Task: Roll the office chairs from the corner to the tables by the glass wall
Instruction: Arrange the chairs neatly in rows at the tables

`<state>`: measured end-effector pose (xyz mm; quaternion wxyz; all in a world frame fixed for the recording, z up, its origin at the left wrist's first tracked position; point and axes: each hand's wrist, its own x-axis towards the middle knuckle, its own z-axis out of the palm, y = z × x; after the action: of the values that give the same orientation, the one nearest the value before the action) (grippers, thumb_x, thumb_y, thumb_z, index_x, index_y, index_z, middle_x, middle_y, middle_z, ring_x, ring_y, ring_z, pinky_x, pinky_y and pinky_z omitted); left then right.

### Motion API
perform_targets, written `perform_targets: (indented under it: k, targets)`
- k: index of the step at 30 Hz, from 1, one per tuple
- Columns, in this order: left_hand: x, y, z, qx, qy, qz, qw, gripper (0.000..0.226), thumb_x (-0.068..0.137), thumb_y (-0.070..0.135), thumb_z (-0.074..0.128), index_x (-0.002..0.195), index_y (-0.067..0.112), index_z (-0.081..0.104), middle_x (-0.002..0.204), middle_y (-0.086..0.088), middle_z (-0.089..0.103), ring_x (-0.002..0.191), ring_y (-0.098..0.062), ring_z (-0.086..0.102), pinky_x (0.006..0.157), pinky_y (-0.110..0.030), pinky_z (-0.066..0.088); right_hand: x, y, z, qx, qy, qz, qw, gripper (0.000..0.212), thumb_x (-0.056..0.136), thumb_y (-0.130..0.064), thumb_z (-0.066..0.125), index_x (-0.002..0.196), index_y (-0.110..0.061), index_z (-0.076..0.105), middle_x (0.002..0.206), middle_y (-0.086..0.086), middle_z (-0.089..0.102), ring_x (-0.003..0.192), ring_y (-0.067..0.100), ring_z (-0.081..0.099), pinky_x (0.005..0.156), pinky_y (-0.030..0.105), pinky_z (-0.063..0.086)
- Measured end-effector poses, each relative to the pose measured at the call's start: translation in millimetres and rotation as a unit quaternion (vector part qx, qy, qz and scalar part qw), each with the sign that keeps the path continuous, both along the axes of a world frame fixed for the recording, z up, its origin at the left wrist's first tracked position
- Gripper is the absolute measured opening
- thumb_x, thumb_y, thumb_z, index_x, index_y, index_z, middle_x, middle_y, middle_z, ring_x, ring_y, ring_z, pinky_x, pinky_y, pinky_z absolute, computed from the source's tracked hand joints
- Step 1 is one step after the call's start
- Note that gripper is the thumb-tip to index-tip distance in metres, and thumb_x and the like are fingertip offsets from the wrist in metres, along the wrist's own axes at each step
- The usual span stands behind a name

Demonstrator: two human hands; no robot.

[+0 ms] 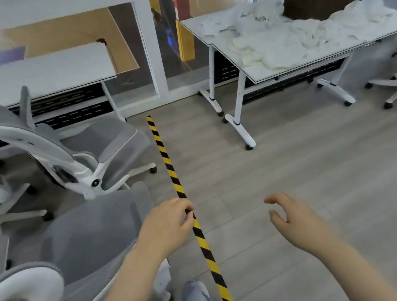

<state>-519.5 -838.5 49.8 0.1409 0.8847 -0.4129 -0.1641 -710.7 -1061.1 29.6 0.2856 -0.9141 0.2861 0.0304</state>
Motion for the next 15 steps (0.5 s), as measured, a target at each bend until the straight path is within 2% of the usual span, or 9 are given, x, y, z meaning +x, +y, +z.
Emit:
perform_targets:
  k: [2, 8, 12, 15]
  targets:
    - [19, -16, -7, 0.001, 0.018, 0.017, 1.000, 0.024, 0.099, 0.033, 0.043, 0.117, 0.029, 0.058, 0.118, 0.016, 0.058, 0.109, -0.007, 0.053, 0.086, -0.028, 0.048, 22, -22, -5, 0.014, 0.000, 0.000, 1.000, 0.031, 0.097, -0.026, 0.051, 0.127, -0.024, 0.055, 0.125, -0.009, 0.055, 0.120, 0.012, 0.049, 0.094, 0.022, 0.035]
    - [105, -75, -21, -0.030, 0.027, 0.061, 0.997, 0.023, 0.099, 0.033, 0.044, 0.116, 0.029, 0.059, 0.116, 0.016, 0.058, 0.107, -0.005, 0.053, 0.085, -0.024, 0.045, 123, -88, -10, 0.019, -0.016, 0.020, 1.000, 0.030, 0.096, -0.025, 0.050, 0.126, -0.024, 0.055, 0.125, -0.009, 0.056, 0.121, 0.011, 0.048, 0.092, 0.020, 0.034]
    - [170, -121, -13, -0.023, 0.040, 0.068, 0.997, 0.024, 0.099, 0.035, 0.043, 0.116, 0.031, 0.059, 0.117, 0.016, 0.058, 0.106, -0.006, 0.056, 0.087, -0.032, 0.051, 198, -126, 7, 0.028, -0.023, 0.030, 0.999, 0.029, 0.096, -0.024, 0.050, 0.125, -0.024, 0.056, 0.121, -0.012, 0.054, 0.118, 0.008, 0.047, 0.094, 0.020, 0.034]
    - [217, -150, -3, -0.025, 0.035, 0.080, 0.996, 0.024, 0.099, 0.033, 0.044, 0.116, 0.030, 0.060, 0.118, 0.015, 0.060, 0.109, -0.006, 0.056, 0.089, -0.033, 0.050, 251, -155, 16, 0.038, -0.037, 0.039, 0.998, 0.028, 0.095, -0.024, 0.051, 0.122, -0.025, 0.057, 0.118, -0.015, 0.055, 0.116, 0.008, 0.048, 0.093, 0.021, 0.035]
